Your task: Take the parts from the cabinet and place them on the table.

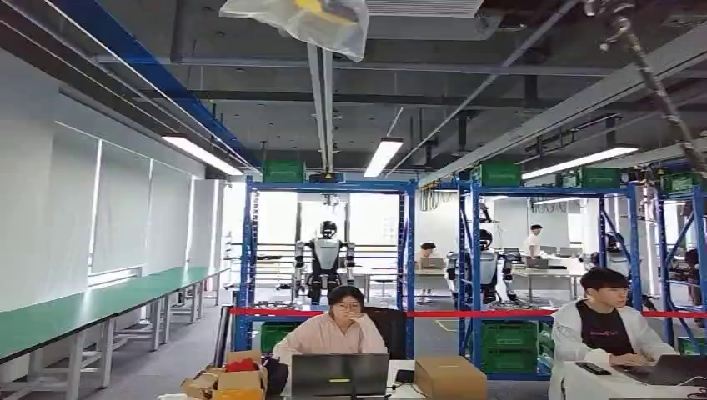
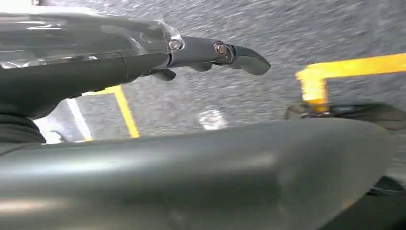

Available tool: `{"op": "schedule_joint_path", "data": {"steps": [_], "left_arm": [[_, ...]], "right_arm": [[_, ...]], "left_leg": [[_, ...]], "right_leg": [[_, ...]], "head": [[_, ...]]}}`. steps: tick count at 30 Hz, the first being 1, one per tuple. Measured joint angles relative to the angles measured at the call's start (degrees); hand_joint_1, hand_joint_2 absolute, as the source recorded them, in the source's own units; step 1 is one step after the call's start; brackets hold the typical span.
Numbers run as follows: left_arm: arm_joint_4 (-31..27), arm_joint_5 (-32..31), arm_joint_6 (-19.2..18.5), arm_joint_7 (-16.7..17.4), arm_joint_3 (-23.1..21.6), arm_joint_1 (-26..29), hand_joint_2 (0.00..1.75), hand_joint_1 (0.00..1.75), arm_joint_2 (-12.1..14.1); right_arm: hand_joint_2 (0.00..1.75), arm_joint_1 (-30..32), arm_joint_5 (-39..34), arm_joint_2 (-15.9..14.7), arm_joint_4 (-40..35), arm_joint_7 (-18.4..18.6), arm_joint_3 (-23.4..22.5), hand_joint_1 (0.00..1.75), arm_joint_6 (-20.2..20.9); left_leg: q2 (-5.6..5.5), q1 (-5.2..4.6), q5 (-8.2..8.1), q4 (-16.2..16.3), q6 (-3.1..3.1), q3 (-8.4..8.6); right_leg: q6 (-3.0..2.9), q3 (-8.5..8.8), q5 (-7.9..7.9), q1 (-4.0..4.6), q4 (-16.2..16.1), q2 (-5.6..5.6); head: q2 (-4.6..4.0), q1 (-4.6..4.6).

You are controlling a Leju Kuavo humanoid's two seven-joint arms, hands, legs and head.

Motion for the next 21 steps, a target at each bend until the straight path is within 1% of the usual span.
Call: {"op": "schedule_joint_path", "data": {"steps": [1,2,3,4,5,6,7,8,9,10,11,12,13,14,15,16,17,18,19,20,21], "left_arm": [[0.00,-0.02,0.00,0.00,0.00,0.04,0.00,0.00,0.00],[0.00,0.00,0.00,0.00,0.00,0.01,0.00,0.00,-0.02],[0.00,-0.02,-0.02,0.00,0.00,-0.01,0.00,0.00,-0.02],[0.00,-0.02,-0.02,-0.02,0.00,0.00,0.00,0.00,-0.02],[0.00,-0.02,-0.02,-0.02,0.00,-0.01,0.00,0.00,-0.02],[0.00,-0.02,-0.02,-0.07,0.00,-0.07,0.00,0.00,-0.02],[0.00,-0.02,-0.02,-0.11,0.00,-0.17,0.00,0.00,-0.02],[0.00,0.00,-0.04,-0.22,0.00,-0.32,0.00,0.00,-0.02],[0.00,0.00,-0.09,-0.35,0.00,-0.46,0.00,0.00,-0.02],[0.00,0.00,-0.09,-0.46,0.00,-0.59,0.00,0.00,-0.02],[0.00,0.02,-0.11,-0.50,0.00,-0.68,0.00,0.00,-0.04],[0.00,0.04,-0.17,-0.50,0.00,-0.69,0.00,0.00,-0.04],[0.02,0.04,-0.17,-0.50,0.00,-0.47,0.00,0.00,-0.22],[0.04,0.06,-0.11,-0.48,0.00,-0.56,0.00,0.00,-0.31],[0.04,0.09,-0.15,-0.57,0.00,-0.58,0.00,0.00,-0.31],[0.04,0.13,-0.15,-0.61,0.00,-0.66,0.00,0.00,-0.33],[0.04,0.17,-0.15,-0.68,0.00,-0.59,0.00,0.00,-0.37],[0.04,0.24,-0.15,-0.68,0.00,-0.57,0.00,0.00,-0.39],[0.04,0.52,-0.13,-0.68,0.00,-0.57,0.00,0.00,-0.39],[0.04,0.61,-0.04,-0.61,0.02,-0.60,0.00,0.00,-0.39],[0.04,0.72,0.04,-0.28,0.07,-0.64,0.00,0.00,-0.39]], "right_arm": [[1.75,0.13,-0.02,0.13,0.17,1.46,-0.57,0.00,-0.11],[1.75,0.18,0.04,0.33,0.41,2.70,-1.04,0.00,-0.26],[1.75,0.14,0.22,0.41,0.57,3.66,-1.35,0.00,-0.28],[1.75,0.09,0.42,0.54,0.68,4.49,-1.72,0.00,-0.28],[1.75,0.05,0.53,0.72,0.74,5.13,-2.10,0.00,-0.28],[1.75,0.05,0.55,0.87,0.81,5.63,-2.43,0.00,-0.26],[1.75,0.05,0.57,0.98,0.94,5.83,-2.58,0.00,-0.26],[1.75,0.01,0.63,1.11,0.96,5.98,-2.84,0.00,-0.26],[1.75,-0.01,0.72,1.18,0.96,6.03,-3.08,0.00,-0.22],[1.75,-0.03,0.83,1.29,0.98,6.03,-3.28,0.00,-0.04],[1.75,-0.17,0.96,1.27,1.00,5.98,-3.45,0.00,0.00],[1.75,-0.25,1.16,1.29,1.05,5.92,-3.56,0.00,0.02],[1.75,-0.12,1.23,1.27,1.09,5.83,-3.71,0.00,0.09],[0.00,-0.16,1.37,1.18,1.16,5.72,-3.91,0.00,0.13],[1.75,-0.12,1.53,1.22,1.20,5.72,-3.97,0.00,0.29],[1.75,-0.04,1.57,1.25,1.22,5.72,-4.04,0.00,0.44],[1.75,-0.04,1.66,1.25,1.24,5.72,-4.15,0.00,0.55],[1.75,-0.13,1.84,1.27,1.25,5.74,-4.26,0.00,0.61],[1.75,-0.13,1.95,1.27,1.27,5.83,-4.30,0.00,0.63],[1.75,-0.09,2.03,1.27,1.27,5.92,-4.35,0.00,0.74],[1.75,-0.07,2.27,1.27,1.29,6.05,-4.41,0.00,0.81]], "left_leg": [[-0.07,0.03,-3.78,4.23,-0.18,-1.09],[-0.08,0.04,-6.60,8.99,-0.35,-2.17],[-0.09,0.05,-7.72,12.85,-0.44,-2.81],[-0.12,0.05,-7.04,14.97,-0.50,-2.65],[-0.13,0.06,-4.89,14.78,-0.53,-1.43],[-0.14,0.10,-2.45,12.50,-0.54,0.77],[-0.14,0.17,-0.84,8.41,-0.53,3.91],[-0.17,0.27,-1.14,3.27,-0.49,7.68],[-0.23,0.26,-1.86,-1.67,-0.44,11.33],[-0.37,0.18,-3.37,-4.02,0.25,12.05],[-0.37,0.13,-3.41,-3.98,0.34,11.58],[-0.36,-0.04,-3.13,-3.63,0.77,11.13],[-0.28,0.23,-2.59,-3.77,1.39,10.61],[0.05,0.37,-1.95,-3.79,1.84,10.06],[0.05,0.43,-1.52,-3.83,2.28,9.41],[0.03,0.40,-0.95,-3.82,2.50,8.63],[0.04,0.36,-0.37,-3.82,2.54,7.98],[0.09,0.33,0.18,-3.77,2.51,7.23],[0.21,0.31,0.71,-3.75,2.46,6.61],[0.29,0.29,1.16,-3.75,2.41,5.99],[0.29,0.24,1.57,-3.74,2.34,5.50]], "right_leg": [[-0.08,-0.98,0.64,0.08,0.16,-0.06],[-0.21,-2.17,1.29,0.18,0.50,-0.11],[-0.23,-3.48,1.86,0.21,1.01,-0.12],[-0.19,-4.82,2.32,0.21,1.64,-0.12],[-0.11,-6.26,2.74,0.19,2.39,-0.10],[0.03,-7.59,3.07,0.15,3.18,-0.08],[0.29,-8.87,3.31,0.12,4.05,-0.07],[0.52,-9.85,3.54,0.08,4.95,-0.05],[0.67,-10.67,3.61,0.46,6.00,-0.02],[1.03,-11.31,3.92,0.47,6.53,-0.06],[1.34,-11.83,4.57,0.43,6.75,-0.07],[1.63,-12.05,5.12,0.35,6.71,-0.07],[1.94,-12.35,5.46,0.45,6.73,0.10],[2.39,-12.79,4.24,0.22,7.19,0.41],[2.83,-13.31,1.33,0.09,8.99,0.44],[3.18,-14.29,-1.95,-0.14,12.21,0.42],[3.50,-15.35,-4.89,-0.29,16.50,0.43],[3.72,-16.39,-6.52,-0.39,20.77,0.42],[3.85,-16.69,-6.04,-0.49,23.61,0.42],[3.89,-15.87,-4.17,-0.53,23.85,0.43],[3.78,-13.90,-1.98,-0.52,21.72,0.44]], "head": [[0.00,0.00],[0.00,-0.02],[-0.02,0.00],[-0.02,-0.02],[-0.02,-0.02],[-0.02,-0.02],[-0.02,0.00],[-0.02,-0.02],[-0.02,0.00],[0.00,-0.04],[-0.02,-0.04],[-0.02,-0.02],[0.00,-0.02],[-0.02,-0.02],[0.04,-0.02],[0.00,-0.04],[0.00,-0.04],[0.00,-0.04],[-0.02,-0.07],[0.00,-0.07],[0.00,-0.04]]}}
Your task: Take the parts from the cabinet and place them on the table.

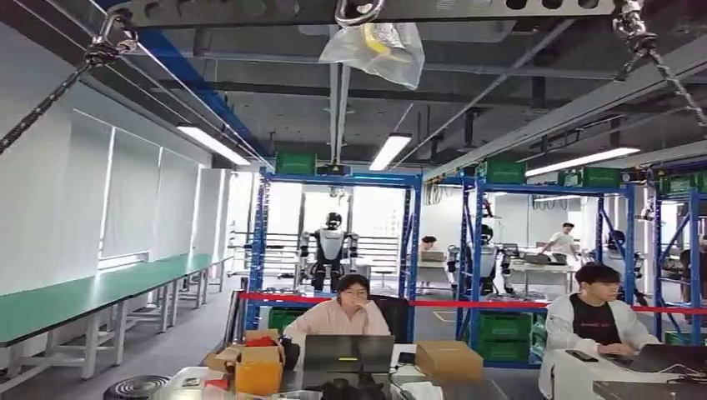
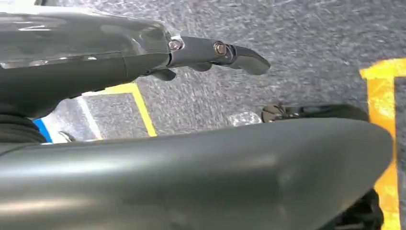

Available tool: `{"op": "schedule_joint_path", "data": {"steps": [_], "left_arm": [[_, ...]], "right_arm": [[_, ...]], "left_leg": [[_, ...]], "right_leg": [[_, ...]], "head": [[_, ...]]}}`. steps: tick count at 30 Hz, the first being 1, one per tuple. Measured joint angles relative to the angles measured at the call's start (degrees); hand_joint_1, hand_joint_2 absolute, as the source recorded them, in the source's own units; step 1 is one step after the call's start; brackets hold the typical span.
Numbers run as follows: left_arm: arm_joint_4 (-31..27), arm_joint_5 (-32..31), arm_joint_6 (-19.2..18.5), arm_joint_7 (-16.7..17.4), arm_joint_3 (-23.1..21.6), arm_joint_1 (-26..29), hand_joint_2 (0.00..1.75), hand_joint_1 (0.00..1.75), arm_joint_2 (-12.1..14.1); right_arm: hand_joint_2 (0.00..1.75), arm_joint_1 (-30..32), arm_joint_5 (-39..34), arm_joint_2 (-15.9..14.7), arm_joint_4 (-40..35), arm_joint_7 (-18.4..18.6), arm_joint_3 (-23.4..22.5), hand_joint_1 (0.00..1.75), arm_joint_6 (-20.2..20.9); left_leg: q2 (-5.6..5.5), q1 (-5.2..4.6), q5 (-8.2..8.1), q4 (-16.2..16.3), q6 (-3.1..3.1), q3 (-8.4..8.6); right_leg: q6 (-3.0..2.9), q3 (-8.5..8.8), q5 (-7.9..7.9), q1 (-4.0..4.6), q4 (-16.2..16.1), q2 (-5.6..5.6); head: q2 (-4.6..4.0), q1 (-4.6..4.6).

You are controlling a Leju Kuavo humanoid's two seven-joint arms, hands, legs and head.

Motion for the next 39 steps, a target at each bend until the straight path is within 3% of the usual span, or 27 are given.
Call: {"op": "schedule_joint_path", "data": {"steps": [1,2,3,4,5,6,7,8,9,15,16,23,37,38,39], "left_arm": [[0.00,0.24,0.26,0.31,0.07,-0.04,0.00,0.00,-0.02],[0.00,0.44,0.35,0.39,0.09,-0.05,0.00,0.00,-0.04],[0.00,0.48,0.44,0.48,0.09,-0.07,0.00,0.00,-0.22],[0.00,0.48,0.70,0.70,0.11,-0.13,1.75,0.00,-0.24],[0.00,0.48,0.92,0.83,0.13,-0.18,1.75,0.00,-0.24],[0.00,0.50,1.03,0.87,0.13,-0.23,1.75,0.00,-0.24],[0.00,0.55,1.25,0.98,0.15,-0.23,1.75,0.00,-0.24],[0.00,0.57,1.38,0.98,0.15,-0.29,1.75,0.00,-0.24],[0.00,0.59,1.55,0.96,0.15,-0.30,1.75,0.00,-0.24],[0.00,1.22,1.95,0.89,0.39,-0.37,1.75,0.00,-0.24],[0.00,1.57,1.95,0.98,0.63,-0.37,1.75,0.00,-0.24],[0.00,1.70,1.99,0.98,0.85,-0.38,1.75,0.00,-0.24],[-1.55,22.11,2.56,3.21,-17.47,2.92,1.75,0.00,1.11],[-1.66,23.08,2.71,3.37,-18.65,3.07,0.00,0.00,1.22],[-1.84,23.91,2.73,3.39,-19.63,3.18,0.00,0.00,1.27]], "right_arm": [[1.75,-0.02,0.22,0.00,-0.02,0.07,-0.04,0.00,0.11],[1.75,-0.08,0.35,0.00,-0.02,0.09,-0.13,0.00,0.26],[1.75,-0.15,0.55,-0.09,-0.02,0.15,-0.22,0.00,0.35],[1.75,-0.18,0.78,-0.09,-0.02,0.22,-0.33,0.00,0.50],[1.75,-0.23,1.01,0.00,0.00,0.24,-0.35,0.00,0.61],[1.75,-0.32,1.36,0.07,0.00,0.31,-0.37,0.00,0.66],[1.75,-0.24,1.77,0.07,0.00,0.53,-0.37,0.00,0.70],[1.75,-0.11,2.01,0.07,0.00,0.70,-0.37,0.00,0.68],[0.00,0.00,2.08,0.07,0.00,0.70,-0.39,0.00,0.68],[0.00,-0.13,2.08,0.13,0.00,0.24,-0.79,0.00,0.87],[1.75,-0.15,2.14,0.13,0.00,0.22,-0.83,0.00,0.92],[1.75,-0.17,2.31,0.13,0.00,0.20,-0.94,0.00,0.94],[1.75,2.14,-5.83,-0.44,-1.81,-2.12,5.98,0.00,1.18],[0.00,2.24,-6.25,-0.46,-1.90,-2.32,6.49,0.00,1.22],[0.00,2.32,-6.65,-0.55,-2.08,-2.38,6.91,0.00,1.27]], "left_leg": [[-0.01,-0.03,0.38,0.00,-0.09,-0.40],[-0.03,-0.08,0.72,0.00,-0.22,-0.58],[-0.02,-0.08,0.90,0.02,-0.39,-0.71],[-0.01,-0.31,1.17,0.15,-0.65,-0.87],[-0.02,-0.63,0.98,0.45,-0.37,-1.07],[0.04,-0.55,1.16,0.67,-0.29,-1.49],[0.03,-0.47,1.28,0.64,-0.44,-1.52],[0.01,-0.37,1.50,0.58,-0.64,-1.50],[-0.01,-0.27,1.69,0.50,-0.79,-1.52],[-0.02,0.03,2.18,0.27,-1.30,-1.58],[-0.02,0.03,2.21,0.27,-1.33,-1.59],[-0.02,0.06,2.23,0.27,-1.35,-1.62],[-0.02,-0.05,2.23,0.28,-1.36,-1.75],[-0.02,-0.04,2.23,0.28,-1.36,-1.75],[-0.02,-0.04,2.23,0.28,-1.36,-1.76]], "right_leg": [[-0.35,3.07,1.65,0.02,-4.47,0.02],[-0.97,7.44,2.44,0.22,-11.04,0.06],[-1.70,11.02,2.10,0.54,-16.09,0.11],[-2.07,12.41,1.72,0.67,-18.95,-0.07],[-1.76,12.33,1.56,0.61,-19.75,-0.08],[-0.79,12.30,0.83,0.49,-19.99,-0.08],[-1.28,12.15,1.00,0.57,-19.87,-0.06],[-1.35,12.15,1.12,0.66,-19.85,-0.10],[-1.52,12.09,1.22,0.76,-19.81,-0.15],[-1.97,11.84,1.49,1.05,-19.56,-0.21],[-1.97,11.81,1.49,1.05,-19.51,-0.21],[-1.98,11.77,1.49,1.05,-19.46,-0.21],[-1.98,11.67,1.50,1.01,-19.45,-0.22],[-1.98,11.66,1.50,1.01,-19.45,-0.22],[-1.98,11.66,1.50,1.01,-19.45,-0.22]], "head": [[-0.02,-0.02],[-0.02,0.00],[0.00,0.02],[-0.02,0.02],[-0.02,0.00],[-0.02,0.02],[-0.02,0.00],[-0.02,0.02],[-0.02,0.02],[-0.02,0.02],[-0.02,0.02],[-0.02,0.02],[-0.02,0.02],[-0.02,0.02],[-0.02,0.02]]}}
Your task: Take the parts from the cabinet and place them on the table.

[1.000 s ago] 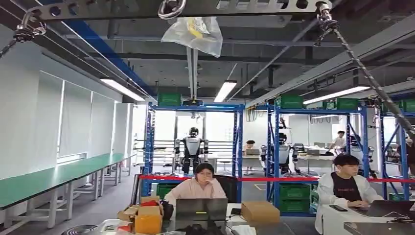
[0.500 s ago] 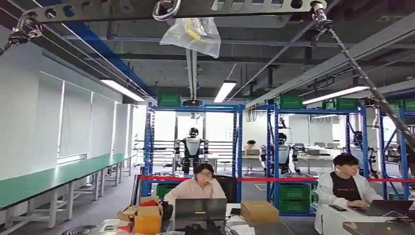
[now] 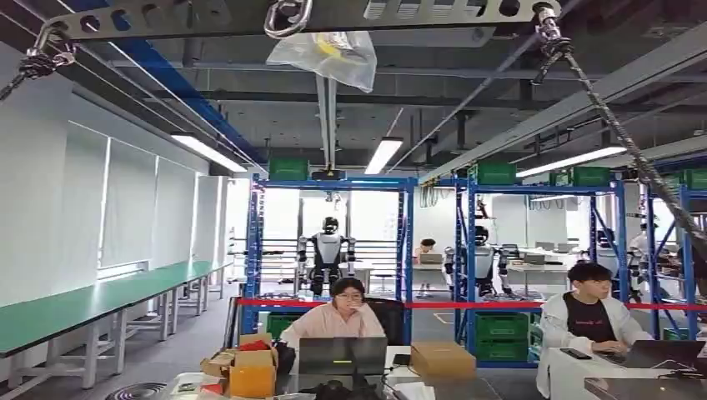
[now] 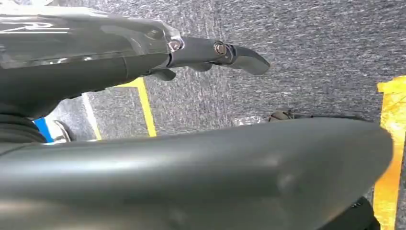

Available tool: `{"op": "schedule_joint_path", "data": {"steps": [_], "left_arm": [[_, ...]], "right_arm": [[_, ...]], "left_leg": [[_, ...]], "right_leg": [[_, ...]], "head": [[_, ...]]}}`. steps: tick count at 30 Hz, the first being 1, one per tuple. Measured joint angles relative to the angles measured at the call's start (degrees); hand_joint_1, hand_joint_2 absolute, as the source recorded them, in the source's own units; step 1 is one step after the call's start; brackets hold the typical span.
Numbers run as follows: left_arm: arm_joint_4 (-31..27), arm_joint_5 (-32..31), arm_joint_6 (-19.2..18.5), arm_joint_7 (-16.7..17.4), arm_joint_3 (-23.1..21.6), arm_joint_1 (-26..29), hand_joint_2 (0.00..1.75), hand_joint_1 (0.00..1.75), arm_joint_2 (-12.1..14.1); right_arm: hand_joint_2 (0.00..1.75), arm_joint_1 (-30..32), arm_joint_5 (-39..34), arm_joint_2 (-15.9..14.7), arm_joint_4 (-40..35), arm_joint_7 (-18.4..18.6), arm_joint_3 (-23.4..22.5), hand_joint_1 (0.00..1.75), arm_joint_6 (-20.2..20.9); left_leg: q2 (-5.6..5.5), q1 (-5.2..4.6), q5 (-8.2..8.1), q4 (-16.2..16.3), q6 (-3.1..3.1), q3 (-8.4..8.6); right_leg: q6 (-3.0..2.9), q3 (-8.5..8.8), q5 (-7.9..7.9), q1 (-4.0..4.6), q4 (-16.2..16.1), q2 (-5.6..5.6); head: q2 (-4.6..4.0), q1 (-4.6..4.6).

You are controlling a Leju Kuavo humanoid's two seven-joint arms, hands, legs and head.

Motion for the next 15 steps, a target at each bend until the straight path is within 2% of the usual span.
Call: {"op": "schedule_joint_path", "data": {"steps": [15], "left_arm": [[-2.56,22.10,0.81,2.36,-22.89,4.10,0.00,0.00,1.77]], "right_arm": [[0.00,3.02,-9.82,-1.01,-3.32,-2.93,10.34,0.00,0.26]], "left_leg": [[0.00,0.00,0.00,0.00,0.00,-0.03]], "right_leg": [[0.00,-0.03,0.00,0.00,0.00,0.00]], "head": [[0.00,0.00]]}}
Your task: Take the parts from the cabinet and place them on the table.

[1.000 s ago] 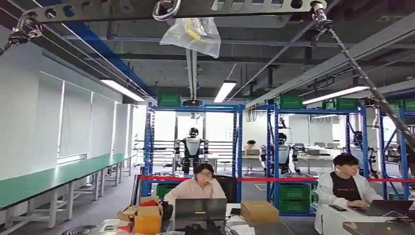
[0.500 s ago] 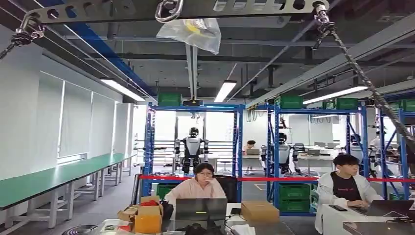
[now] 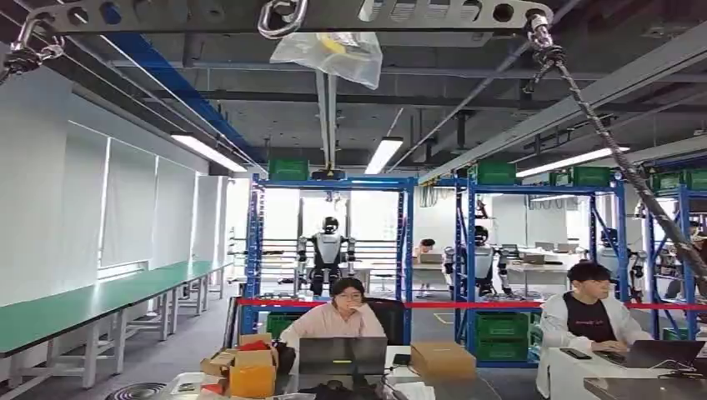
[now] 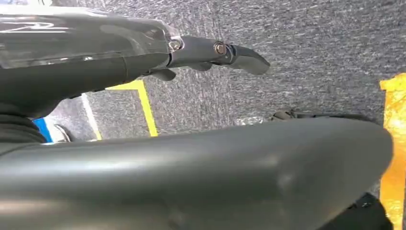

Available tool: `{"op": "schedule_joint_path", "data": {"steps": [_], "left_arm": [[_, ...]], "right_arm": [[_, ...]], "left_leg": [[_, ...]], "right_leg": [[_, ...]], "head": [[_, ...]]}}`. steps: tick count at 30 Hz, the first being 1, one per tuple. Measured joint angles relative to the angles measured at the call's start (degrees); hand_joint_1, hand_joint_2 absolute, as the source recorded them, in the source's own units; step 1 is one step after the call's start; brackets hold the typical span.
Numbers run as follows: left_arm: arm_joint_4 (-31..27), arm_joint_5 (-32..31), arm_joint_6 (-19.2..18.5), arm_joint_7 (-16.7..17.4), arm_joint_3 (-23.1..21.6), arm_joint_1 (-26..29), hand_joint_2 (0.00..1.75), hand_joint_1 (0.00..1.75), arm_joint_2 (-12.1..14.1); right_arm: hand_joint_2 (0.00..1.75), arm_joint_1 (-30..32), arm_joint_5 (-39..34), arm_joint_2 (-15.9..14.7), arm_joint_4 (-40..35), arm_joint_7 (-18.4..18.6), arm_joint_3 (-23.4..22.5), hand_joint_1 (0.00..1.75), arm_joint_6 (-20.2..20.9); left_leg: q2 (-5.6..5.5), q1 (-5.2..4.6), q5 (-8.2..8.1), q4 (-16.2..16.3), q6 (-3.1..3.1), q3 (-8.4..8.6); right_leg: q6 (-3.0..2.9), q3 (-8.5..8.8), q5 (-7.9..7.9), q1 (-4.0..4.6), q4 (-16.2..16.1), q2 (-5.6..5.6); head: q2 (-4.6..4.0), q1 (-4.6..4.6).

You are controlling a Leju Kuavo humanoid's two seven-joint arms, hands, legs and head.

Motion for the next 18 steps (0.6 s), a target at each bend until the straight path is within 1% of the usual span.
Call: {"op": "schedule_joint_path", "data": {"steps": [1,3,4,13,18], "left_arm": [[-0.18,1.49,0.00,0.17,-1.64,0.30,1.75,0.00,0.15],[-0.65,4.38,0.11,0.41,-4.81,0.89,1.75,0.00,0.39],[-0.85,5.65,0.24,0.57,-6.28,1.11,0.00,0.00,0.46],[-2.30,18.18,0.87,1.84,-19.49,3.43,0.00,0.00,1.42],[-2.91,25.24,1.03,2.58,-25.88,4.50,0.00,0.00,1.86]], "right_arm": [[1.75,0.23,-0.68,-0.04,-0.26,-0.20,0.72,0.00,0.02],[1.75,0.63,-1.94,-0.22,-0.74,-0.57,2.18,0.00,0.07],[1.75,0.82,-2.51,-0.30,-0.92,-0.72,2.81,0.00,0.09],[1.75,2.44,-8.02,-0.85,-2.78,-2.40,8.72,0.00,0.28],[1.75,3.30,-11.15,-1.16,-3.72,-3.41,11.65,0.00,0.50]], "left_leg": [[0.00,0.00,0.00,0.00,0.00,0.00],[0.00,0.00,0.00,0.00,0.00,-0.01],[0.00,-0.01,0.00,0.00,0.00,-0.01],[0.00,0.00,0.00,0.00,0.00,-0.01],[0.00,0.00,0.00,0.00,0.00,-0.01]], "right_leg": [[0.00,0.00,0.00,0.00,0.00,0.00],[0.00,0.00,0.00,0.00,0.00,0.00],[0.00,0.00,0.00,0.00,0.00,0.00],[0.00,-0.01,0.00,-0.01,0.00,0.00],[0.00,-0.02,0.00,-0.02,0.00,0.00]], "head": [[0.00,0.00],[0.00,0.00],[0.00,0.00],[0.00,0.00],[0.00,0.00]]}}
